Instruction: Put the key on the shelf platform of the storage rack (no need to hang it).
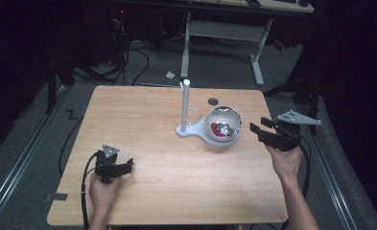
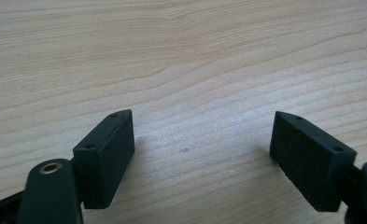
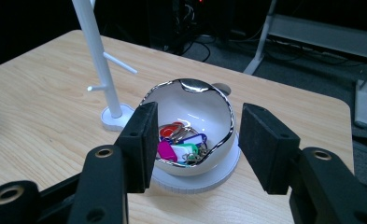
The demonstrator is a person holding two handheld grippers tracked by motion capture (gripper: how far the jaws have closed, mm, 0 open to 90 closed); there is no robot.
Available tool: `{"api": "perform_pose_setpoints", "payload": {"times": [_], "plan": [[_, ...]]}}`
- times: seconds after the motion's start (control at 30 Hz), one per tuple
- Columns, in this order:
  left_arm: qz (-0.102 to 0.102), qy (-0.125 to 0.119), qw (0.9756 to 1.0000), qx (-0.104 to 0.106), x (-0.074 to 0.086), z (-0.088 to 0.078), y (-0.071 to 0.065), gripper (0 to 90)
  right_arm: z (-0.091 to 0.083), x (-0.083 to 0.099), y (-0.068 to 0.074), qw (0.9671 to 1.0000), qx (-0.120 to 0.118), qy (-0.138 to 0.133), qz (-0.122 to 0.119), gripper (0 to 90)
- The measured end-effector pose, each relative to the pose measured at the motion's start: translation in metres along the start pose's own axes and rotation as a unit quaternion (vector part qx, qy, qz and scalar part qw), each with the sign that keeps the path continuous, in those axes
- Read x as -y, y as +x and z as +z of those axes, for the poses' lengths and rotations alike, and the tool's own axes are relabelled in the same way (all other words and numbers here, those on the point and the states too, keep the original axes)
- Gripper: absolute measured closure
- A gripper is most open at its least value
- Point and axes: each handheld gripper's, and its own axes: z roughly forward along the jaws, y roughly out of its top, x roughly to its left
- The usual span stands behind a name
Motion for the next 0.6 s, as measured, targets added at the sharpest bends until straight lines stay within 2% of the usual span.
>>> {"api": "perform_pose_setpoints", "payload": {"times": [0.17, 0.27, 0.6], "plan": [[-0.001, -0.001, 1.0000, 0.000, 0.000, 0.000, 0.000, 22.5, -0.006, 0.009, -0.001, 1.0000, 0.006, 0.006, 0.002, 48.4], [0.001, 0.000, 1.0000, -0.001, 0.000, 0.000, 0.000, 22.5, -0.011, 0.013, -0.002, 0.9999, 0.004, -0.002, 0.010, 48.5], [0.001, 0.000, 1.0000, -0.002, 0.000, 0.000, -0.001, 22.5, -0.021, 0.029, -0.002, 0.9998, 0.005, -0.007, 0.020, 48.6]]}}
